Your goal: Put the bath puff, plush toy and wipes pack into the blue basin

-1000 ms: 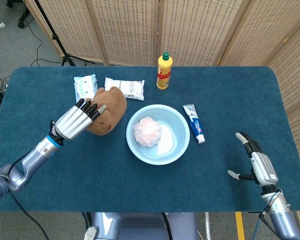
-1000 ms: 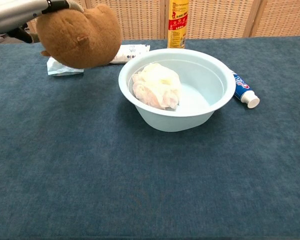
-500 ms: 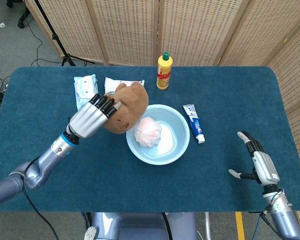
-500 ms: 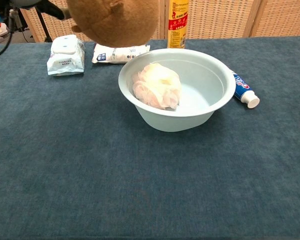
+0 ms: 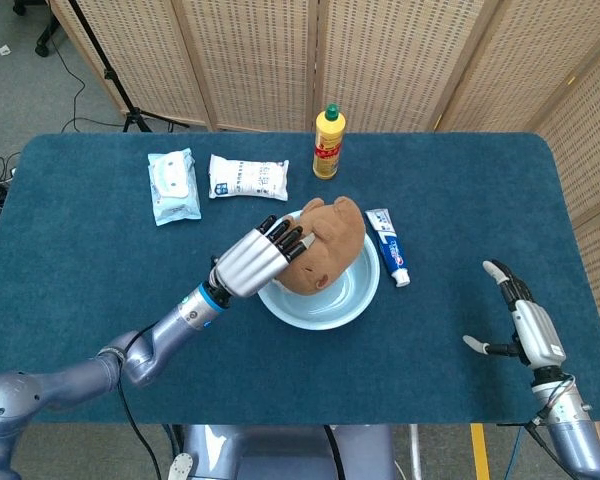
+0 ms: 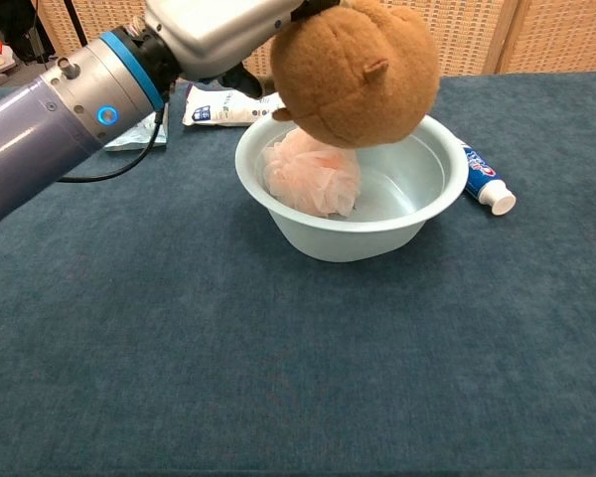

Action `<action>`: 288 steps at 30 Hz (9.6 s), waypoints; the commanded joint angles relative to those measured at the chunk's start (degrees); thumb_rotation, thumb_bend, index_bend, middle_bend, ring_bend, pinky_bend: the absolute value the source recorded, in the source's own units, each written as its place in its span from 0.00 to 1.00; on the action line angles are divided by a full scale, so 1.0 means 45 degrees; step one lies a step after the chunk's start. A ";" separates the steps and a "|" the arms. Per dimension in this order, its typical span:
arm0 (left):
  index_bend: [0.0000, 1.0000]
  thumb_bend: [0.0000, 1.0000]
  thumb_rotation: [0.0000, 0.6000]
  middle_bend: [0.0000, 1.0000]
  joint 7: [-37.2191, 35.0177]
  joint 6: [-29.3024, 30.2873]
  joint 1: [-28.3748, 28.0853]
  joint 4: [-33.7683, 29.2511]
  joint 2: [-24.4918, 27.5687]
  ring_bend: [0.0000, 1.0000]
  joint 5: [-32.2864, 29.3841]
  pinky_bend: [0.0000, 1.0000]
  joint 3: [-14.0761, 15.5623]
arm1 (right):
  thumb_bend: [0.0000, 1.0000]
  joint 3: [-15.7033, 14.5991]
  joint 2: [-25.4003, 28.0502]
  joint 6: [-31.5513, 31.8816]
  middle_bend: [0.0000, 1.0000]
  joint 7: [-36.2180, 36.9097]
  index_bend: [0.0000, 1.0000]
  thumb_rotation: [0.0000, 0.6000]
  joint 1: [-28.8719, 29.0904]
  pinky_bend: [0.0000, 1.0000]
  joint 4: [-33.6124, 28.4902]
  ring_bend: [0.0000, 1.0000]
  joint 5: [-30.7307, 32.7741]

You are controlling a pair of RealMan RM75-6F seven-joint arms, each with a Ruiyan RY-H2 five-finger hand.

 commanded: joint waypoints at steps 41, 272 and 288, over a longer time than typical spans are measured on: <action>0.13 0.23 1.00 0.00 0.0323 -0.3160 0.1622 -0.6778 0.6015 0.00 -0.4006 0.24 -0.0307 | 0.13 -0.0089 -0.0002 0.0244 0.00 -0.0482 0.00 1.00 -0.0051 0.03 -0.0318 0.00 -0.0249; 0.58 0.33 1.00 0.32 -0.5063 -0.6472 -0.0584 0.2496 0.4314 0.33 0.2087 0.43 0.5510 | 0.13 0.0704 -0.1053 0.1682 0.00 -0.0891 0.00 1.00 -0.0453 0.00 0.1027 0.00 -0.0039; 0.74 0.53 1.00 0.47 -0.4955 -0.5338 -0.0209 0.2625 0.4434 0.49 0.2129 0.54 0.5451 | 0.13 0.0685 -0.0967 0.1882 0.00 -0.0855 0.00 1.00 -0.0518 0.00 0.0849 0.00 -0.0224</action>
